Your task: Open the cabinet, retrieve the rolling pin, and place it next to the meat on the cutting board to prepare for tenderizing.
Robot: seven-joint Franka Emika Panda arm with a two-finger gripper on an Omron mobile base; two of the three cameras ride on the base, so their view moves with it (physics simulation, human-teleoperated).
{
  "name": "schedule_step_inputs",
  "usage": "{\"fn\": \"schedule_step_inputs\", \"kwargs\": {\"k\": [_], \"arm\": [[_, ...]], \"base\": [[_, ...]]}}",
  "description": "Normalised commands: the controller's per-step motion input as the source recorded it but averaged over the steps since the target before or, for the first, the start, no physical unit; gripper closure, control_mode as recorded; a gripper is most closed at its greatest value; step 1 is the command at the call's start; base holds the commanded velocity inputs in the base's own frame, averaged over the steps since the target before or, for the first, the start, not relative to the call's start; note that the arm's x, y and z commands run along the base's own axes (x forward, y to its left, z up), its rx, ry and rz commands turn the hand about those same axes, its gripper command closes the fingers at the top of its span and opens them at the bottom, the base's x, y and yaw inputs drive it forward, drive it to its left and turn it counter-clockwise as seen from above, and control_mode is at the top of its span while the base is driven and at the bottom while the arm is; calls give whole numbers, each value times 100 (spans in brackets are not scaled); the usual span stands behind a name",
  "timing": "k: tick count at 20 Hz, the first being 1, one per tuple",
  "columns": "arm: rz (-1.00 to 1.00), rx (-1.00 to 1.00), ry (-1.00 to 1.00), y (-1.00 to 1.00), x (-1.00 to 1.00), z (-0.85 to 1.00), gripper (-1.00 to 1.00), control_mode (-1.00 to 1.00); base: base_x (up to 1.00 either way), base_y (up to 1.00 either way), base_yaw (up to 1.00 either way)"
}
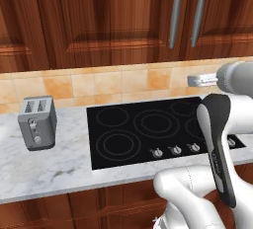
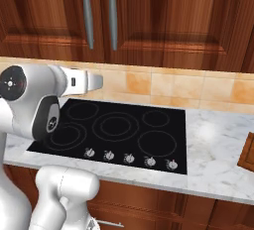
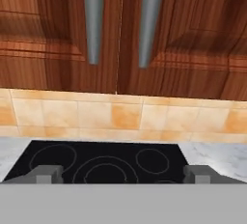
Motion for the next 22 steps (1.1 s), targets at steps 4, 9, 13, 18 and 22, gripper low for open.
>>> {"fn": "schedule_step_inputs", "kwargs": {"k": [4,9,13,18,22], "arm": [[0,4,-13,-5,0,61,-100,-100],[0,2,-15,-4,-1,50,-100,-100],[0,0,-17,-3,-3,33,-100,-100],[-2,0,-18,-5,-10,14,-100,-100],[-4,0,-11,-11,-15,14,-100,-100]], "base": [[0,0,0],[0,0,0],[0,0,0],[0,0,0],[0,0,0]]}}
